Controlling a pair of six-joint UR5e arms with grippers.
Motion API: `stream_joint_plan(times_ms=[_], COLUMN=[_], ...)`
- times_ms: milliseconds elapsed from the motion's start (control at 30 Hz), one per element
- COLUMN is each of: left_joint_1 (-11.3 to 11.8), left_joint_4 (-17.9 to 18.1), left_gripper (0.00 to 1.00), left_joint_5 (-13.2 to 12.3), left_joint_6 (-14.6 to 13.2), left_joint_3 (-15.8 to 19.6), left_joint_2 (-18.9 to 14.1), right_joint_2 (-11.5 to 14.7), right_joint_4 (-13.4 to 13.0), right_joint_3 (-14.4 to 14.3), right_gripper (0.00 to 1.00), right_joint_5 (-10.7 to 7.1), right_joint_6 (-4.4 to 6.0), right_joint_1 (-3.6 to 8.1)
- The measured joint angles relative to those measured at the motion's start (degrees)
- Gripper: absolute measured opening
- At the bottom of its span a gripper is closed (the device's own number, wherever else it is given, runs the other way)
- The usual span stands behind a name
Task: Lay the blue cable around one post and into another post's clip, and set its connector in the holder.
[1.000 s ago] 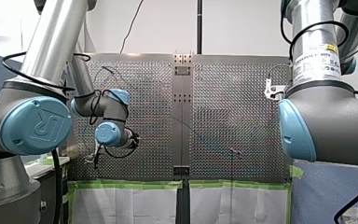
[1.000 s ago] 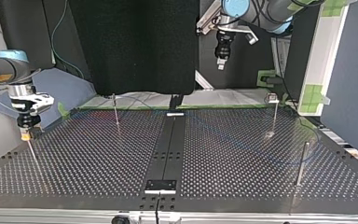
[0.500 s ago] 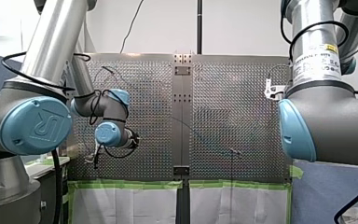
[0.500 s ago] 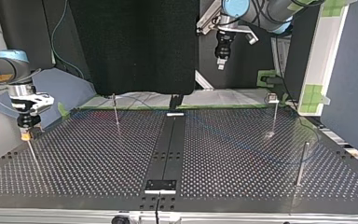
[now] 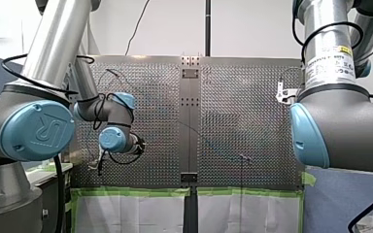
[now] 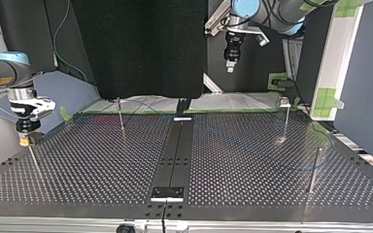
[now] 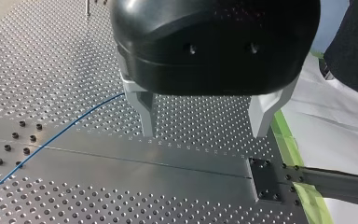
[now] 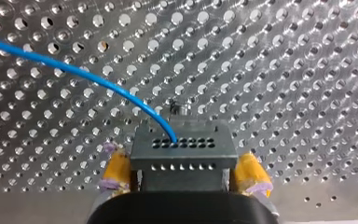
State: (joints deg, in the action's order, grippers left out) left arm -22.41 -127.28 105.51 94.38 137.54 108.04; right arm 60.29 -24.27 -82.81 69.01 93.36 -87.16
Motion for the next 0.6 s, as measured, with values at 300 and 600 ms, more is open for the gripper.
stream_joint_plan(times_ms=[300,600], left_joint_1=[0.06,0.22], left_joint_4=[0.0,0.0], left_gripper=[0.98,0.98], left_joint_5=[0.02,0.0], left_joint_6=[-0.01,-0.03], left_joint_3=[0.0,0.0], left_joint_2=[0.0,0.0], right_joint_2=[0.01,0.01], right_joint_4=[0.09,0.09], right_joint_3=[-0.01,-0.02], right_gripper=[1.0,1.0], right_joint_5=[1.82,3.8], right_joint_6=[0.0,0.5], right_joint_1=[-0.01,0.06])
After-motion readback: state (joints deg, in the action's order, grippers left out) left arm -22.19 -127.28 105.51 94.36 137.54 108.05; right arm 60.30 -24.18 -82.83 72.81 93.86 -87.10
